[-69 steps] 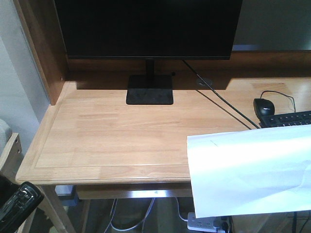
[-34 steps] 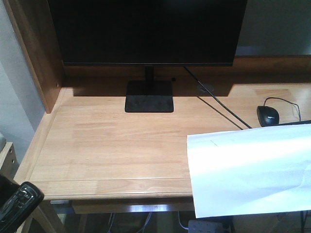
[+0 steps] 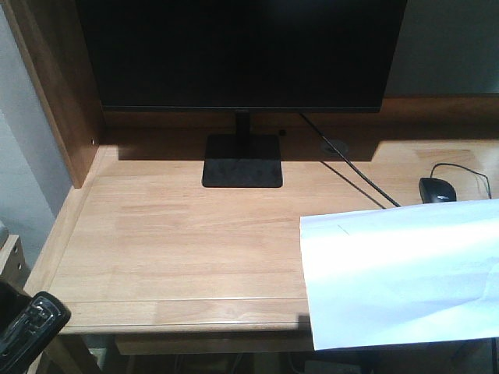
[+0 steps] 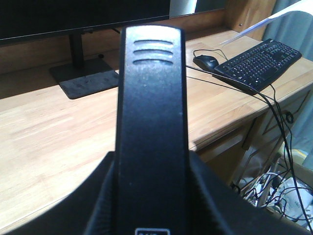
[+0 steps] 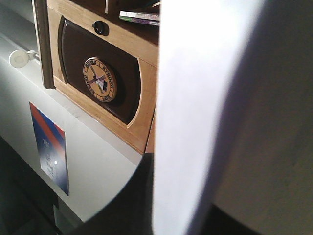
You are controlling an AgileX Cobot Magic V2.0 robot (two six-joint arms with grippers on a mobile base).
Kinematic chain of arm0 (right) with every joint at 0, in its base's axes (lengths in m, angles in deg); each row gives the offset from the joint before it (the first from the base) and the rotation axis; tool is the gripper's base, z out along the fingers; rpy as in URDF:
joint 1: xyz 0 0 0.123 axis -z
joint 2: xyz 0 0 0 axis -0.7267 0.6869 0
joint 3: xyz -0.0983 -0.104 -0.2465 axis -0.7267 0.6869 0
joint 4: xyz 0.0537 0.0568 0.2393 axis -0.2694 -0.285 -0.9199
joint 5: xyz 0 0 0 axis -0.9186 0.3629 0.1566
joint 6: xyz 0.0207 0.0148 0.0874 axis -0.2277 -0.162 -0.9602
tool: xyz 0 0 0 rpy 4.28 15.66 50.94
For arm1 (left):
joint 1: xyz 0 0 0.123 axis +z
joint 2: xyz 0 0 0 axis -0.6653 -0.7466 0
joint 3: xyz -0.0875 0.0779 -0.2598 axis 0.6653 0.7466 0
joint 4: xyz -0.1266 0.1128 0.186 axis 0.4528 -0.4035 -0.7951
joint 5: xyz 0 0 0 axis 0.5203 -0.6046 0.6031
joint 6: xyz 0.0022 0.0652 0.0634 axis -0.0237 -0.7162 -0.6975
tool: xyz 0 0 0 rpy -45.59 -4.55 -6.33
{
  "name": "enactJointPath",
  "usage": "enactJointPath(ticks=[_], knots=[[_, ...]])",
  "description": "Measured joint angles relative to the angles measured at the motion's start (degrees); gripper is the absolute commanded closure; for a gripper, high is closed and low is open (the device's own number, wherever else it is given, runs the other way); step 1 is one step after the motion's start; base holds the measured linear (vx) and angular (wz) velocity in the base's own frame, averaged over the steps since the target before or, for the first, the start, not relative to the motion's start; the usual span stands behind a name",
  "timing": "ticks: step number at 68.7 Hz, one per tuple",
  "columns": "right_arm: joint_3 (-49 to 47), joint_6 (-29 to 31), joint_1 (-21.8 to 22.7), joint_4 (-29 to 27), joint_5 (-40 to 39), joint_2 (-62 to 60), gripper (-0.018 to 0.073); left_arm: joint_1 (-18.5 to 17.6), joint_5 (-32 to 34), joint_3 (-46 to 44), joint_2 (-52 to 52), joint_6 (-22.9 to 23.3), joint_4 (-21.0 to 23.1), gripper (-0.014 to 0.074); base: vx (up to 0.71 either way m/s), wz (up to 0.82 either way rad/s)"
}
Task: Grab stapler and paper to desk for stapling
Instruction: 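Drive the base up to the desk edge holding stapler and paper, then extend the left arm with the stapler over the desk top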
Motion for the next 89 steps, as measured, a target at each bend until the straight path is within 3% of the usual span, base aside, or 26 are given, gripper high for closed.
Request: enactJointPath(ticks=[89], knots=[[0.0,0.0,0.0,0.0,0.0,0.0,0.0561,0.0,0.5,0.0,0.0,0.0,0.0,0.0603,0.0,0.0]])
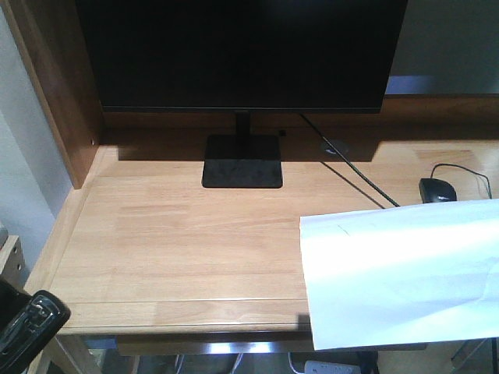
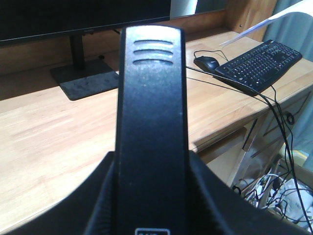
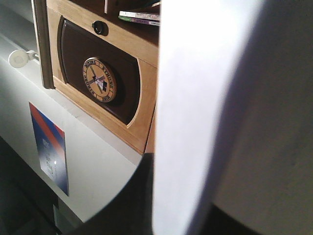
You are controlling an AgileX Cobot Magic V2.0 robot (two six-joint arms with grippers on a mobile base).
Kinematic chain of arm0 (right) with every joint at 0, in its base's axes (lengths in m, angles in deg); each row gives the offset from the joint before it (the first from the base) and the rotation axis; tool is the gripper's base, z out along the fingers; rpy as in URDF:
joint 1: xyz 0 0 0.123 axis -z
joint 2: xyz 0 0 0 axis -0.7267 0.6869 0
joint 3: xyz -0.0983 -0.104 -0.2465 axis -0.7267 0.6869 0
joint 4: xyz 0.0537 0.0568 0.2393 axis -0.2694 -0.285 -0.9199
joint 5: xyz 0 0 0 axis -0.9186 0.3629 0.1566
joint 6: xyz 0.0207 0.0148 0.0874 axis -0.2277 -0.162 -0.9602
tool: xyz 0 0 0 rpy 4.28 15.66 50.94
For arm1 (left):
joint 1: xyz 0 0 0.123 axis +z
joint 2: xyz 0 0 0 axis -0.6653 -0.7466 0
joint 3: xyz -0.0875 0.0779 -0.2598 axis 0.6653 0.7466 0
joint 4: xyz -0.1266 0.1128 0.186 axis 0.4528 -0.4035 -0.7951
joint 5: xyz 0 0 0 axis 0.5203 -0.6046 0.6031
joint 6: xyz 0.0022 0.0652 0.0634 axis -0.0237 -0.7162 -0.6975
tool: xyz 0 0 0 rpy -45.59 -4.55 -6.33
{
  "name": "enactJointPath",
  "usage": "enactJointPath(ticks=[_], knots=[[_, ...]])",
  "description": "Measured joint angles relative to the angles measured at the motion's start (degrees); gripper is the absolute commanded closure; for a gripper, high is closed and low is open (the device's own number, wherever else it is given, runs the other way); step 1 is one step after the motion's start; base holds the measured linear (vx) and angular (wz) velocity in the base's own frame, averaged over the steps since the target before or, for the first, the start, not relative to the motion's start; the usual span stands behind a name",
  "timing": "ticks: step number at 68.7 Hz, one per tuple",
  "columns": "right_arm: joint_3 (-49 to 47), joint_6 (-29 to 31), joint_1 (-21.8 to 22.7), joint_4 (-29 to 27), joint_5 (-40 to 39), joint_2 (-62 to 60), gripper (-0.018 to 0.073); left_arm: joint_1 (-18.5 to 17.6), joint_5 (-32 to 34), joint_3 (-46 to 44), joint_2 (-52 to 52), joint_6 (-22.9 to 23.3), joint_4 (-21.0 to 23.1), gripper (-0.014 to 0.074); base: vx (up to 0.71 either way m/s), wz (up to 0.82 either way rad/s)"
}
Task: Grab stapler and paper to desk for stapling
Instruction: 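Extend the left arm with the stapler over the desk top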
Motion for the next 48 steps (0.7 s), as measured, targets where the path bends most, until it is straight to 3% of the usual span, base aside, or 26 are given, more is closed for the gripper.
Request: enactJointPath(ticks=[28,48], knots=[[0.0,0.0,0.0,0.0,0.0,0.0,0.0561,0.0,3.3,-0.1,-1.6,2.2,0.0,0.0603,0.0,0.0],[0.0,0.0,0.0,0.0,0.0,0.0,0.0561,0.0,9.7,-7.7,-19.7,2.1,0.0,0.0603,0.0,0.0]])
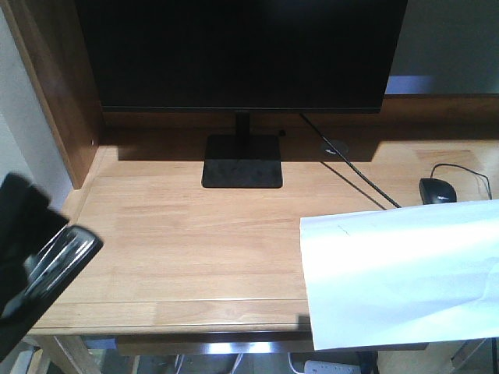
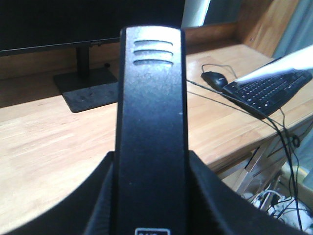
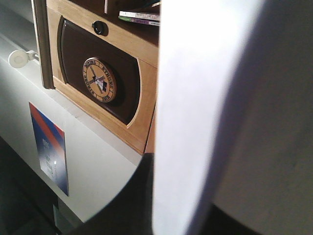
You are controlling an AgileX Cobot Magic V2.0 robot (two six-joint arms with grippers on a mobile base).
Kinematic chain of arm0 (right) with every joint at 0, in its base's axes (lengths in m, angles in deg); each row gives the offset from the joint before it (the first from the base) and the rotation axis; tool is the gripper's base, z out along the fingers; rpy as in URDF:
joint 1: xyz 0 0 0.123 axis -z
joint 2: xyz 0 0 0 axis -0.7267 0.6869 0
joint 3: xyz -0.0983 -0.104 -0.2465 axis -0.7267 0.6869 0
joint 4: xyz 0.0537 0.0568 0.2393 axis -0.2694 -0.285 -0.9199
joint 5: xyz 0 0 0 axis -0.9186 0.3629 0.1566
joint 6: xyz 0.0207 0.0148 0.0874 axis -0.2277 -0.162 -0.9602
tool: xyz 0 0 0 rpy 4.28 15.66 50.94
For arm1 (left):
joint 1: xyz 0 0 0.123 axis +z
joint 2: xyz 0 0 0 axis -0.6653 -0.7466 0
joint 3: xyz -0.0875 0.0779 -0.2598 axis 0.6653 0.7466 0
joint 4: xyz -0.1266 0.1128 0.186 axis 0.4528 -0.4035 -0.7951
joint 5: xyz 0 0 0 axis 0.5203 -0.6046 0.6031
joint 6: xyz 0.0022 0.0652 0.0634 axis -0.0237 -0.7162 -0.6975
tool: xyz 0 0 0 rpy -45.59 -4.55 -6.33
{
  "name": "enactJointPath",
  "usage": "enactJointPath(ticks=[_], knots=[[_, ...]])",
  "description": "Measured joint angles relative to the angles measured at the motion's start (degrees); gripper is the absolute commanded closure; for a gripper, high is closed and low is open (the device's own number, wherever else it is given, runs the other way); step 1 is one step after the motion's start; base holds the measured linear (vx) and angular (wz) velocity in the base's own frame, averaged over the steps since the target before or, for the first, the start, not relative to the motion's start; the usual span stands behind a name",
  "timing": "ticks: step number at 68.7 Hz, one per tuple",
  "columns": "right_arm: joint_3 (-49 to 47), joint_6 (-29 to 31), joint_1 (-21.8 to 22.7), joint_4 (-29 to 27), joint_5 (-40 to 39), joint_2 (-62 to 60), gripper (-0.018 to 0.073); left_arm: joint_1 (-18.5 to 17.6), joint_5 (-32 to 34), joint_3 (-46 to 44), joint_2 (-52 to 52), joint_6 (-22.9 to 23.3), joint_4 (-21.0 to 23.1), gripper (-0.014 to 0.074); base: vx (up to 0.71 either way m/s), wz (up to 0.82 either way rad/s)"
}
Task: Grab stapler and paper to desk for stapling
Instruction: 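Extend the left arm with the stapler over the desk top, then lower the stapler onto the desk in front of the monitor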
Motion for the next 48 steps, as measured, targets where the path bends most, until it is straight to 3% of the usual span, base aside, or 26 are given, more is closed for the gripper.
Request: enactJointPath(ticks=[29,48], knots=[[0.0,0.0,0.0,0.0,0.0,0.0,0.0561,0.0,0.8,-18.0,-32.0,-9.7,0.3,0.0603,0.0,0.0],[0.0,0.0,0.0,0.0,0.0,0.0,0.0561,0.0,0.7,-27.4,-51.1,-18.4,4.8,0.0603,0.0,0.0]])
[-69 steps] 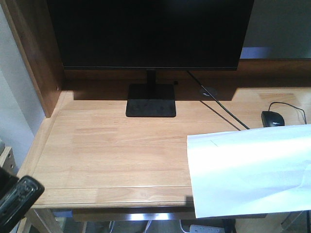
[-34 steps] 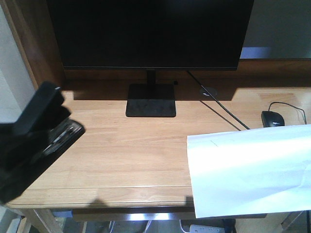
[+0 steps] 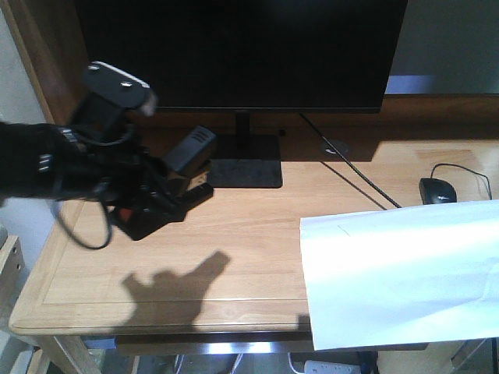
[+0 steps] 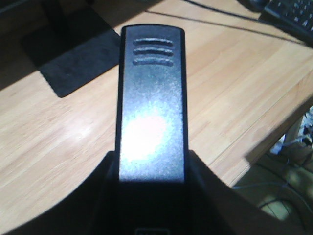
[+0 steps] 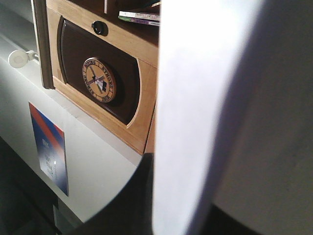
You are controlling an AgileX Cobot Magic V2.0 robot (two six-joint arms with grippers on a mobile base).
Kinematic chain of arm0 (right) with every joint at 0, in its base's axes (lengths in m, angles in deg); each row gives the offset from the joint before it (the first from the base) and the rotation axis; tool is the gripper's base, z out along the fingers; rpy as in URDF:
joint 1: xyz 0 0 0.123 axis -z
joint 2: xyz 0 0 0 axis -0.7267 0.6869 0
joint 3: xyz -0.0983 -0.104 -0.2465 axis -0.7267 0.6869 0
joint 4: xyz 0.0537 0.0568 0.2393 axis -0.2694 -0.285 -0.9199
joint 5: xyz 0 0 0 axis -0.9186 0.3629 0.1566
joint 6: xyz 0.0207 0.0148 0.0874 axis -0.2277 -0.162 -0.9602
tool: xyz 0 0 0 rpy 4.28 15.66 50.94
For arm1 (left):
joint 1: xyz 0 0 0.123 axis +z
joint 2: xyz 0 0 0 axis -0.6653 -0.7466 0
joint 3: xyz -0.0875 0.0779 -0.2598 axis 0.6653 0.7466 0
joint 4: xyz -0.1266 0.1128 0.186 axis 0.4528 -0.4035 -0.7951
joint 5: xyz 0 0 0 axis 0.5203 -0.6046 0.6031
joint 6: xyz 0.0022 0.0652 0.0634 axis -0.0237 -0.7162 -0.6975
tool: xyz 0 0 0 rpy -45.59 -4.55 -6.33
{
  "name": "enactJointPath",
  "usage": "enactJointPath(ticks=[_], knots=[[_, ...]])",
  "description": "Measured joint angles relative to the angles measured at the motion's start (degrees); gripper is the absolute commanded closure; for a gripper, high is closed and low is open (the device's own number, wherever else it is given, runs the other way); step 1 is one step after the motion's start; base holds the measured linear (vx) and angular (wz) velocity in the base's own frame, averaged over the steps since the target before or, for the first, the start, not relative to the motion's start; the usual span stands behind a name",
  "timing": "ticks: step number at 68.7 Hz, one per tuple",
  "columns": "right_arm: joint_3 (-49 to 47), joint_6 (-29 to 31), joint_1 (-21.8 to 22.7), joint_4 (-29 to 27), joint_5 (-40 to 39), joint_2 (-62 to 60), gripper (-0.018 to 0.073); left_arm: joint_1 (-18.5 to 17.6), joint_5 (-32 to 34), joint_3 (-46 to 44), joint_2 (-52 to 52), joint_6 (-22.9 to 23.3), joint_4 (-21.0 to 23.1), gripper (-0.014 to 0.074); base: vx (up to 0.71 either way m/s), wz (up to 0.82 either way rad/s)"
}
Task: Grab stapler and paper to desk for stapling
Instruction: 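Lower the stapler onto the desk in front of the monitor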
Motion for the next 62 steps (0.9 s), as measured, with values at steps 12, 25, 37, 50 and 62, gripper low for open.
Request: enactJointPath(ticks=[12,25,37,50,62], knots=[[0.0,0.0,0.0,0.0,0.0,0.0,0.0561,0.0,-1.2,-6.0,-10.7,-11.1,7.7,0.0603,0.0,0.0],[0.0,0.0,0.0,0.0,0.0,0.0,0.0561,0.9,-4.3,-11.9,-19.0,-21.7,14.2,0.0603,0.0,0.0],[0.0,0.0,0.0,0.0,0.0,0.0,0.0561,5.4,-9.9,-16.2,-25.1,-31.7,21.8,0.0603,0.0,0.0],[0.0,0.0,0.0,0.0,0.0,0.0,0.0561,12.7,-15.7,-19.1,-29.8,-42.6,32.6,0.0603,0.0,0.0],[0.0,0.0,0.0,0.0,0.0,0.0,0.0561,18.5,-20.9,-21.4,-33.6,-51.5,37.8,0.0603,0.0,0.0]])
